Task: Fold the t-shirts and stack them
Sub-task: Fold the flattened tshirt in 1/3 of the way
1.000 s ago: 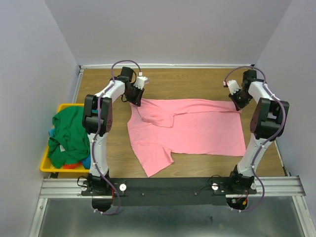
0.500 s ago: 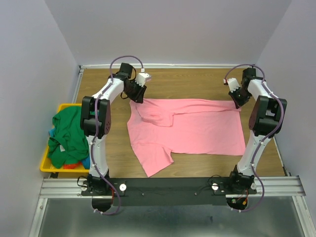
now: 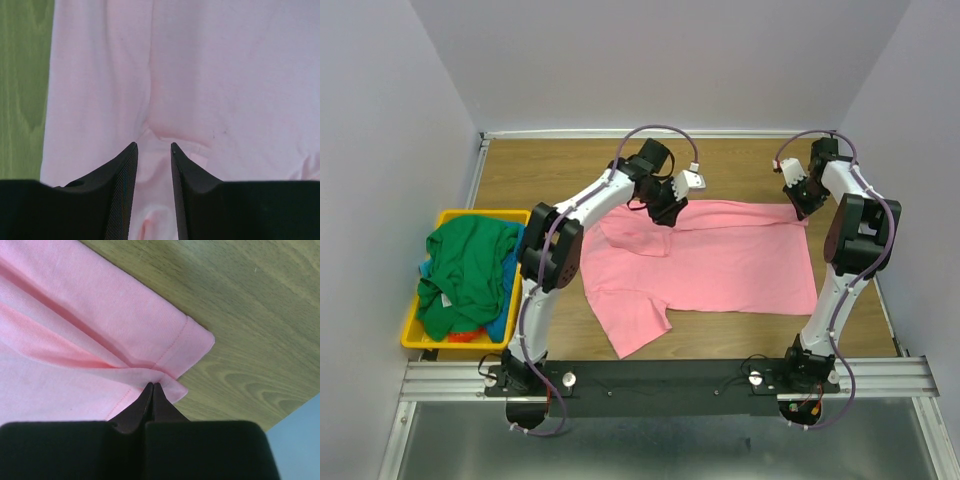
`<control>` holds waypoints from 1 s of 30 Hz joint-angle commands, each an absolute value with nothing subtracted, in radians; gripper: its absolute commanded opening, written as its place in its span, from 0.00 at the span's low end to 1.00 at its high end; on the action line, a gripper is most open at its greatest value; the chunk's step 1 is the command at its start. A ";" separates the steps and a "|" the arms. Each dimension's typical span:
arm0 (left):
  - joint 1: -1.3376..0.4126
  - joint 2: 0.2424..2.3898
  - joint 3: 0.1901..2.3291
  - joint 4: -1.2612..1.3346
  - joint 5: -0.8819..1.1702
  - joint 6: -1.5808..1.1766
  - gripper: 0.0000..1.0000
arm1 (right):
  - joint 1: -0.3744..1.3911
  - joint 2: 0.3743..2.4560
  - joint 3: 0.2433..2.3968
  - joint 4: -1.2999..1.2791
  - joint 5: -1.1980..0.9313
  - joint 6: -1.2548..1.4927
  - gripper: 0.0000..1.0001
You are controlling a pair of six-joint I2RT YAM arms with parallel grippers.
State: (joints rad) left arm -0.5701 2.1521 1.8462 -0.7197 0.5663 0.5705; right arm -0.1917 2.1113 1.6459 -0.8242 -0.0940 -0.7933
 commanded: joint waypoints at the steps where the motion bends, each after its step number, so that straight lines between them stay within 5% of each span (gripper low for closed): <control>1: -0.587 2.218 1.888 -0.727 0.568 0.600 0.41 | -0.201 2.111 1.637 -0.836 -0.091 -0.782 0.03; 30: -0.643 2.401 2.051 -0.706 0.529 0.632 0.43 | -0.201 2.123 1.635 -0.836 -0.098 -0.775 0.03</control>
